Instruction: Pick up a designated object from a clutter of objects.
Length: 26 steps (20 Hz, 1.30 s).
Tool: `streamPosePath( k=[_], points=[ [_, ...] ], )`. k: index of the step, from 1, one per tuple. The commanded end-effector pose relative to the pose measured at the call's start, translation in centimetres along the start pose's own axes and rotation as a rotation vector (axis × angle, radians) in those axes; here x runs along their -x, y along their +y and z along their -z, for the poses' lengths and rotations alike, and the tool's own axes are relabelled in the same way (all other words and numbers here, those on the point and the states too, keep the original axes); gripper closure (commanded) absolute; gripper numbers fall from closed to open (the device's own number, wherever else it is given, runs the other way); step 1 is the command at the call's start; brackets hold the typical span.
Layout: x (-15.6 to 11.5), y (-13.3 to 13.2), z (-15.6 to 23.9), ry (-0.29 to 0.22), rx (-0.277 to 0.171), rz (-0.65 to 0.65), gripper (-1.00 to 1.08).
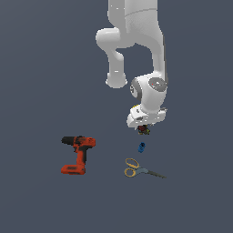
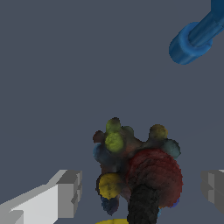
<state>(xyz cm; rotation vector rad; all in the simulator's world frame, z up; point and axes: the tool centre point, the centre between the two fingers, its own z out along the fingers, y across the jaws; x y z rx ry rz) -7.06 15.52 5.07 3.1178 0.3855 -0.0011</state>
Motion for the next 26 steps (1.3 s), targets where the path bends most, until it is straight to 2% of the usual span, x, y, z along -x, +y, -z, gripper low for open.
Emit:
streamPosePath(
  k=[1,7,8,20,26],
  points=[
    [0.0,0.0,-1.1,0.0,0.0,0.0,-0.92],
    [0.0,0.0,-2.0,0.001,0.0,0.001,-0.92],
    [0.0,0.0,-2.0,0.001,0.0,0.001,1.08],
    [-0.2,0.1,-1.6,0.007,0.001,0.001,1.08],
    [-0.4,1.6,-0.2,0.007,0.001,0.001,1.08]
  ],
)
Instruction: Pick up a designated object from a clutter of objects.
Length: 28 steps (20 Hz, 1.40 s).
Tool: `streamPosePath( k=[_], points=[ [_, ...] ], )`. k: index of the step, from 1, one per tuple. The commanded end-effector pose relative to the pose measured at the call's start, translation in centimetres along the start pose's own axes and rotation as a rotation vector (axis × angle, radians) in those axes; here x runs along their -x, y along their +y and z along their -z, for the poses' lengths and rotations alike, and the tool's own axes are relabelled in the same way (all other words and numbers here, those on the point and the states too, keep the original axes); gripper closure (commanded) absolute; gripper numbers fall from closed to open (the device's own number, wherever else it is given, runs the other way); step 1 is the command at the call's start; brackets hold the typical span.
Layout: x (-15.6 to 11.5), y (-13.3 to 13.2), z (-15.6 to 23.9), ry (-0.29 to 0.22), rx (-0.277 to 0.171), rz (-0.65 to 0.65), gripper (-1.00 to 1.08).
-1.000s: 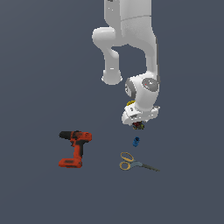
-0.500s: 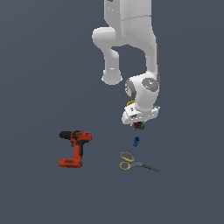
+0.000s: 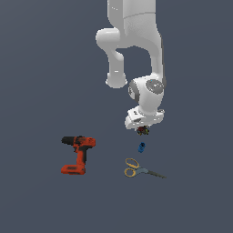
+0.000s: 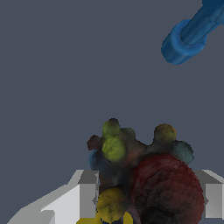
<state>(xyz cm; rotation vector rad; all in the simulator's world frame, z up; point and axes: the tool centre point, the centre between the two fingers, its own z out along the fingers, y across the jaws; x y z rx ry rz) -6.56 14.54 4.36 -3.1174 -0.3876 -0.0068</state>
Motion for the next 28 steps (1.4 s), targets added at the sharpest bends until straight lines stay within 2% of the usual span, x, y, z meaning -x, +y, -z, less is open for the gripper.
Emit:
streamPosePath(
  k=[1,10,28],
  points=[
    [-0.2,0.9,0.9,0.002,0.0,-0.001,1.08],
    [-1.0,6.8,6.2,0.001,-0.002,0.0,1.08],
    [-3.6,23.7,21.4,-0.001,-0.003,0.0,1.08]
  ],
)
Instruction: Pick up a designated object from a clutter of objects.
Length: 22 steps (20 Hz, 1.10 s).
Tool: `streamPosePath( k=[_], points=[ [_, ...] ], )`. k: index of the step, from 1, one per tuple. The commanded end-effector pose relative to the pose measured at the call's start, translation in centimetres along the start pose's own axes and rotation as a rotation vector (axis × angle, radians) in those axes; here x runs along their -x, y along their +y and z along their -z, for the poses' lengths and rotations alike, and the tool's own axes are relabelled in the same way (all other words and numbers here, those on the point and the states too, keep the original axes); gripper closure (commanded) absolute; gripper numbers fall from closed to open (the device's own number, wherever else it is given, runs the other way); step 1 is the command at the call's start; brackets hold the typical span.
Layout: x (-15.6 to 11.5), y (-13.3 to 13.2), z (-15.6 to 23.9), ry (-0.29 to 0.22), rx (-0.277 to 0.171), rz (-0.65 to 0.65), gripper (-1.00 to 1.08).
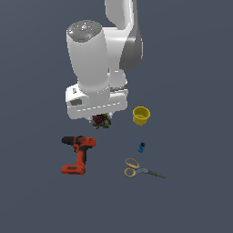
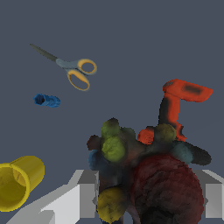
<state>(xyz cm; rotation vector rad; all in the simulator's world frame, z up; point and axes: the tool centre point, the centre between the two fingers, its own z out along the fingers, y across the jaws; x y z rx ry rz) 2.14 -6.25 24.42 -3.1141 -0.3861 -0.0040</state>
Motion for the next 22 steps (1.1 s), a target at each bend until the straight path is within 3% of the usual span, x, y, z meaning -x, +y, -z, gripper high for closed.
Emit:
streamPosePath(
  k=[1,12,22],
  points=[
    [-0.4,2.2,2.1,0.0,0.0,0.001,1.08],
    [-1.9,9.7,8.7,-0.002,0.002,0.001,1.08],
    [-2.8,13.0,11.6,-0.003,0.003,0.0,1.08]
  ],
)
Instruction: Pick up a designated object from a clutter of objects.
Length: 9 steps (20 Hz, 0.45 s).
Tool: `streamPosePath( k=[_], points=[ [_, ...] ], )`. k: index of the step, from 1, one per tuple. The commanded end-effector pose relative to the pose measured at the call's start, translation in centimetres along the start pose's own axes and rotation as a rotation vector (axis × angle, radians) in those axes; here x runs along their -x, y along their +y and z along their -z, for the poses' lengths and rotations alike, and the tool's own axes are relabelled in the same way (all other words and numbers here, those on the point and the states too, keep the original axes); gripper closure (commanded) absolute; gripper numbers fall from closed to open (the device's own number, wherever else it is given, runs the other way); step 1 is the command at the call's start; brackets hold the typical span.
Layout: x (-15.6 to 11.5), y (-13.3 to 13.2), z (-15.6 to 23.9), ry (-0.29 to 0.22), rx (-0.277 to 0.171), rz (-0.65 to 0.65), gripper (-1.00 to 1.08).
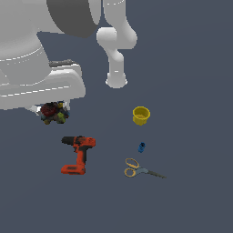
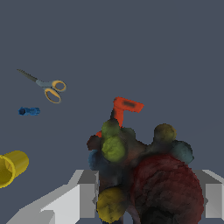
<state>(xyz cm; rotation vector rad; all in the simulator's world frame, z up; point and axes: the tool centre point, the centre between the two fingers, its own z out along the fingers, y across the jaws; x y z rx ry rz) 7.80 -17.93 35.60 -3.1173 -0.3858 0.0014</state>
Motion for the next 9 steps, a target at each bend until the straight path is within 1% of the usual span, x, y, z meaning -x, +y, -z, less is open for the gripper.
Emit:
streamPosePath(
  k=[1,9],
  points=[
    [-0.18,0.53,0.56,0.001,0.001,0.001,1.08],
    [-0.4,1.04,1.01,0.001,0.001,0.001,1.08]
  ],
)
